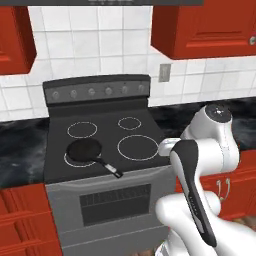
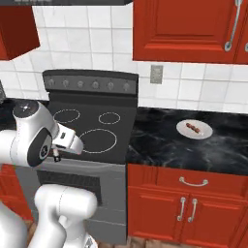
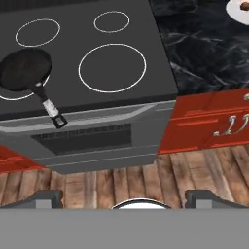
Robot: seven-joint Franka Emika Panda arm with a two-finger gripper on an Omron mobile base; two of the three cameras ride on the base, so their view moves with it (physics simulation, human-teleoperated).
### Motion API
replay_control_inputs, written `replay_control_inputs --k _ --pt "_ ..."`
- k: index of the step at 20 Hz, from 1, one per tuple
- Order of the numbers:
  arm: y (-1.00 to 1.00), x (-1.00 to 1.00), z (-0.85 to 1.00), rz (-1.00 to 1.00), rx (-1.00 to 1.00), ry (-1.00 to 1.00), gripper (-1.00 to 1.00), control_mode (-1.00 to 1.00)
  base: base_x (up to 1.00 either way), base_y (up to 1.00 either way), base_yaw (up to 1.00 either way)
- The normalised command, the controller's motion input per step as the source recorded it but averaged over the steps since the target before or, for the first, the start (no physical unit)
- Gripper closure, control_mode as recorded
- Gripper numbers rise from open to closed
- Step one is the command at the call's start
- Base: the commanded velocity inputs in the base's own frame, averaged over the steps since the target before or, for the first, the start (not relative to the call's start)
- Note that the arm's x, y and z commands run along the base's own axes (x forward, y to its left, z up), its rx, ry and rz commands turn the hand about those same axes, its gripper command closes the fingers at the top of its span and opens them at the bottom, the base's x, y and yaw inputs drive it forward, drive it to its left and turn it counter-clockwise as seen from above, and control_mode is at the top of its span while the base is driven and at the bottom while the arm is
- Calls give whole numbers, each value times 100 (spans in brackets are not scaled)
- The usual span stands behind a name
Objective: Place the cold items (apple and banana) from the fridge in one tupperware on the dining counter. Place the warm items (hot dog and kebab skewer) in the stove area in another tupperware.
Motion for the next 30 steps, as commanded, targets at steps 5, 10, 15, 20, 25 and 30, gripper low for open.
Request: replay_control_inputs --k 5,10,15,20,25,30 --pt "0 0 0 0 0 0 -100 100 55 -100 15" --pt "0 0 0 0 0 0 -100 100 25 -95 3" --pt "0 0 0 0 0 0 -100 100 25 -75 0" --pt "0 0 0 0 0 0 -100 100 58 -54 0" --pt "0 0 0 0 0 0 -100 100 73 -39 0" --pt "-6 96 -3 13 5 0 -100 -100 0 0 0"
